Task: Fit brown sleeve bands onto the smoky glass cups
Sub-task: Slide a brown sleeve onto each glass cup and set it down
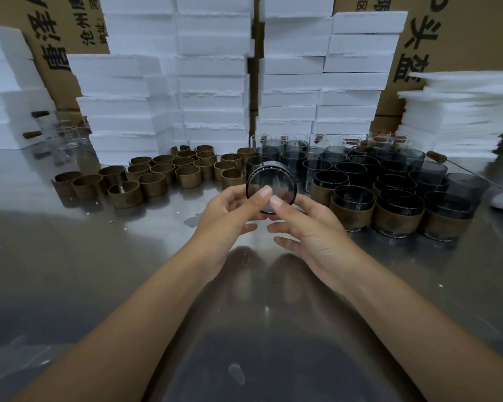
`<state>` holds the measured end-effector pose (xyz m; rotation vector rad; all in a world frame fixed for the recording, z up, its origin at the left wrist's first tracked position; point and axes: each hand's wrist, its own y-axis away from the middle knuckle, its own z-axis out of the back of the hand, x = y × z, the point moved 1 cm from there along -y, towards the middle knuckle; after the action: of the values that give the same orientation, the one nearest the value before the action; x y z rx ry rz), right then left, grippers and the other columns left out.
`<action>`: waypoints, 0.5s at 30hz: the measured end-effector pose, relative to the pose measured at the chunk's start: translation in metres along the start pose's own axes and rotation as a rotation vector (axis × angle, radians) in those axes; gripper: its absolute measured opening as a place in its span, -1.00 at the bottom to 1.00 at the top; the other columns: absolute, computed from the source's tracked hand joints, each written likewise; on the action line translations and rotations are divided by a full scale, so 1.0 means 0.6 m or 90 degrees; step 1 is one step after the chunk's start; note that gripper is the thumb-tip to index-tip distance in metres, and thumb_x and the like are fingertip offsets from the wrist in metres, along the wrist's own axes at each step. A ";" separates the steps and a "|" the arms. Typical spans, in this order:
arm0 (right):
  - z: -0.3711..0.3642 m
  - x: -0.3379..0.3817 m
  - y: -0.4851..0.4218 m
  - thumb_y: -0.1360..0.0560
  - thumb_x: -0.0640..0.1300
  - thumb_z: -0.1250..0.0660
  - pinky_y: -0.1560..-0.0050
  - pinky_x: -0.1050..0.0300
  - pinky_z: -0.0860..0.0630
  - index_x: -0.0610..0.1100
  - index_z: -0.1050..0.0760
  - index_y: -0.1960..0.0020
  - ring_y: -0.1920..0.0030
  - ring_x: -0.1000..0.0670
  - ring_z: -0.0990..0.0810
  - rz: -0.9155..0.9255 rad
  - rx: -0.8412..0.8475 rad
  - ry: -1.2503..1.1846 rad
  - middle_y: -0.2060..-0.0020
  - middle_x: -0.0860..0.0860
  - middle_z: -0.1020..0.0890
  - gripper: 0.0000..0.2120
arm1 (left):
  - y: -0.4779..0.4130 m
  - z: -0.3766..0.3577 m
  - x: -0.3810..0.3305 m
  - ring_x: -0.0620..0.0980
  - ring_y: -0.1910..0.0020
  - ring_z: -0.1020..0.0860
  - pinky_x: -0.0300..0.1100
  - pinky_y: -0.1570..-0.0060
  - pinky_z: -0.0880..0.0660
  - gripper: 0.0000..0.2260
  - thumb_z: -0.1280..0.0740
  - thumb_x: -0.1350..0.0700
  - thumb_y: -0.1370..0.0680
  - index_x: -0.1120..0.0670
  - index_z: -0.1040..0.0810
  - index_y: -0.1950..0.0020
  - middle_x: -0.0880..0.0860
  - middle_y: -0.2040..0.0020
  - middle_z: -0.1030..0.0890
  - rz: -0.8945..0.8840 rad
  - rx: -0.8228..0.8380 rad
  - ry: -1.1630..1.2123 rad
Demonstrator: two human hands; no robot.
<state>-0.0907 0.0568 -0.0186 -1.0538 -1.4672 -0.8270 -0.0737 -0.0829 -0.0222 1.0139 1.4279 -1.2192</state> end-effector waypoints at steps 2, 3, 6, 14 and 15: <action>0.003 -0.003 0.000 -0.20 0.18 -0.44 0.01 0.15 -0.51 -0.01 -0.58 -0.15 0.18 0.15 -0.64 0.014 -0.036 0.028 0.21 0.13 -0.68 -0.44 | 0.000 -0.002 0.001 -0.05 0.01 -0.65 -0.17 0.03 -0.49 -0.36 -0.42 -0.30 -0.17 0.05 -0.56 -0.13 0.00 0.02 -0.68 0.005 -0.007 0.001; 0.004 -0.003 0.000 -0.25 0.17 -0.44 -0.01 0.15 -0.52 0.01 -0.60 -0.12 0.16 0.15 -0.64 0.024 -0.047 0.034 0.17 0.13 -0.68 -0.52 | -0.001 -0.003 0.002 -0.06 0.03 -0.65 -0.17 0.03 -0.50 -0.35 -0.42 -0.31 -0.16 0.05 -0.57 -0.12 -0.01 0.03 -0.68 0.008 -0.008 0.001; 0.008 -0.007 -0.003 -0.34 0.13 -0.42 -0.10 0.11 -0.53 0.01 -0.64 0.00 0.03 0.12 -0.67 0.043 -0.063 0.022 0.07 0.09 -0.70 -0.70 | 0.000 -0.004 0.002 -0.10 0.03 -0.65 -0.16 -0.01 -0.51 -0.32 -0.40 -0.34 -0.15 0.01 -0.57 -0.15 -0.09 0.04 -0.68 0.010 0.001 -0.027; 0.014 -0.017 -0.015 -0.46 0.03 -0.40 -0.09 0.10 -0.53 -0.05 -0.62 0.11 0.10 0.07 -0.69 0.028 -0.131 -0.078 0.23 0.09 -0.71 -0.85 | -0.015 -0.003 0.005 -0.13 -0.03 -0.58 -0.19 0.01 -0.41 -0.72 -0.15 -0.18 -0.58 -0.08 -0.57 -0.08 -0.07 -0.05 -0.63 0.049 -0.059 -0.118; 0.013 -0.018 -0.017 -0.46 0.02 -0.40 -0.05 0.13 -0.54 -0.05 -0.61 0.13 0.13 0.08 -0.69 0.028 -0.146 -0.090 0.27 0.09 -0.69 -0.86 | -0.022 0.000 0.007 -0.16 -0.02 -0.56 -0.22 0.04 -0.40 -0.82 -0.20 -0.10 -0.60 -0.09 -0.55 -0.06 -0.07 -0.06 -0.62 0.032 -0.095 -0.163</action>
<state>-0.1028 0.0587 -0.0302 -1.3355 -1.4855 -0.9210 -0.0876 -0.0852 -0.0240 0.7578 1.2648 -1.1423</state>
